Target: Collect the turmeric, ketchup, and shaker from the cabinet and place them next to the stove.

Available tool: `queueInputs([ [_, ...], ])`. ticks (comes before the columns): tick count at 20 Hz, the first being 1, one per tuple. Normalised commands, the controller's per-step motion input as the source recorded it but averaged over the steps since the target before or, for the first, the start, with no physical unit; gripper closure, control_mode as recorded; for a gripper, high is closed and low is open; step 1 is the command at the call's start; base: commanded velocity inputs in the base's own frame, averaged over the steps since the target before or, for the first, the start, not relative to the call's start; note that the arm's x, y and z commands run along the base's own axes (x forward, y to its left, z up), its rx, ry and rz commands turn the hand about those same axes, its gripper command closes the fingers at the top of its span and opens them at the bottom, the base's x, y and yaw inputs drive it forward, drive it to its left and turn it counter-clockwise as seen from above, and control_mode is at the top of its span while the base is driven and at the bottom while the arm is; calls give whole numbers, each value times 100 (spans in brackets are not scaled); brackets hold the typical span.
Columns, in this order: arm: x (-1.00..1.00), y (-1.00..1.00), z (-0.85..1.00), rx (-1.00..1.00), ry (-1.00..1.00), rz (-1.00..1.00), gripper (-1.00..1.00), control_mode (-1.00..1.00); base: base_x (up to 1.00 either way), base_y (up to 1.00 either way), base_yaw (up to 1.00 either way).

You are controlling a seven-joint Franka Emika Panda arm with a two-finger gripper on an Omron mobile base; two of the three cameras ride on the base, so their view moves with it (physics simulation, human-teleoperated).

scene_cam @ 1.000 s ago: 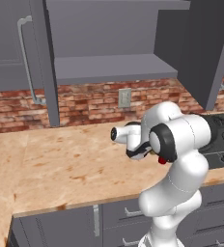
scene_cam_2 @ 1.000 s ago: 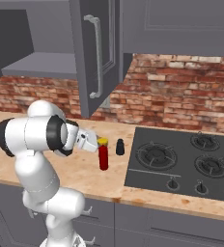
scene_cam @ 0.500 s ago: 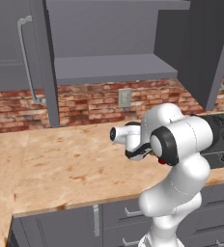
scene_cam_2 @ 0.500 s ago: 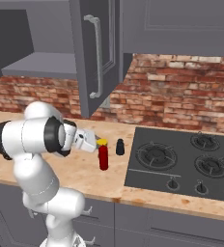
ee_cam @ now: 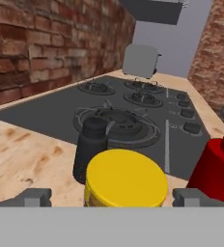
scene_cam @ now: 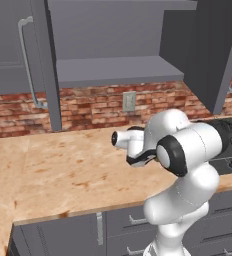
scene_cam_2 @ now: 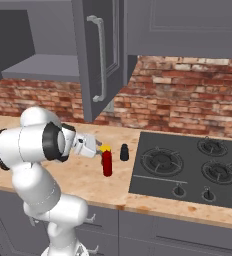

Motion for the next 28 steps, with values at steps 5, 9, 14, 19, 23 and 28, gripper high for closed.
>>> queueInputs([
  [5,-22,16,0,0,0,-4,-100,-100,0,0,0],
  [9,-27,19,0,0,0,-4,-100,-100,0,0,0],
  [14,-38,22,2,0,0,-5,-100,-100,0,0,0],
  [19,-59,10,24,0,-4,-5,-100,-100,0,0,0],
  [23,-66,0,51,0,-12,-2,-100,-100,0,0,0],
  [28,-68,0,58,0,-15,-2,-100,-100,0,0,0],
])
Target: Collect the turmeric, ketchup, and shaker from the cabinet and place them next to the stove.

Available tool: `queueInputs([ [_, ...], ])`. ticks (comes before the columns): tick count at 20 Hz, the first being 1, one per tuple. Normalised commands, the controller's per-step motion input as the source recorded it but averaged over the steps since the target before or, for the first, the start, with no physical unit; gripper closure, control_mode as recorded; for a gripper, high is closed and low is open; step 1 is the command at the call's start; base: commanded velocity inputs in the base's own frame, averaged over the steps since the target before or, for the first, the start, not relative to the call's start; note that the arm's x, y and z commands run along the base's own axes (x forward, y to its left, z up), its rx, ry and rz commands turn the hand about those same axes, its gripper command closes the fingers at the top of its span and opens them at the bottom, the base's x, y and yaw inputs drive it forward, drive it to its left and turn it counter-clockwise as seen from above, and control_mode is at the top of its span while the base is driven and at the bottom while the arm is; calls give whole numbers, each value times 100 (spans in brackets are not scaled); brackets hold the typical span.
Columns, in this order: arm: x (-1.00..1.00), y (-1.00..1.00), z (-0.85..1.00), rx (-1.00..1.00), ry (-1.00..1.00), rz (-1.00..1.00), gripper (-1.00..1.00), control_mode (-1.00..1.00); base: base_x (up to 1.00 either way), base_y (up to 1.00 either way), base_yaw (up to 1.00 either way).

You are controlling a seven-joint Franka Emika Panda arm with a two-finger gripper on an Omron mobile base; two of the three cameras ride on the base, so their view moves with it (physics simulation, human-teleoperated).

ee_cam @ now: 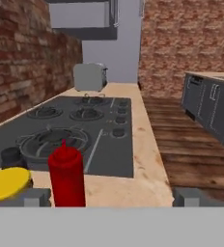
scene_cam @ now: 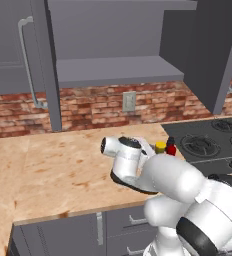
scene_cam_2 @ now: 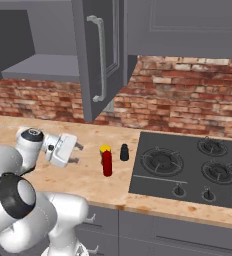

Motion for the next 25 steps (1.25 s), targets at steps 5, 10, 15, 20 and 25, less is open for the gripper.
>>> queueInputs([
  [5,-69,0,64,0,-15,-3,-100,-100,0,0,0],
  [10,-65,0,65,-2,-15,-3,-100,-100,0,0,0],
  [15,-59,0,66,-3,-15,-4,-100,-100,0,0,0],
  [20,-48,0,67,-3,-13,-4,-100,-100,0,0,0],
  [25,-25,0,62,-2,-6,-4,-100,-100,0,0,0],
])
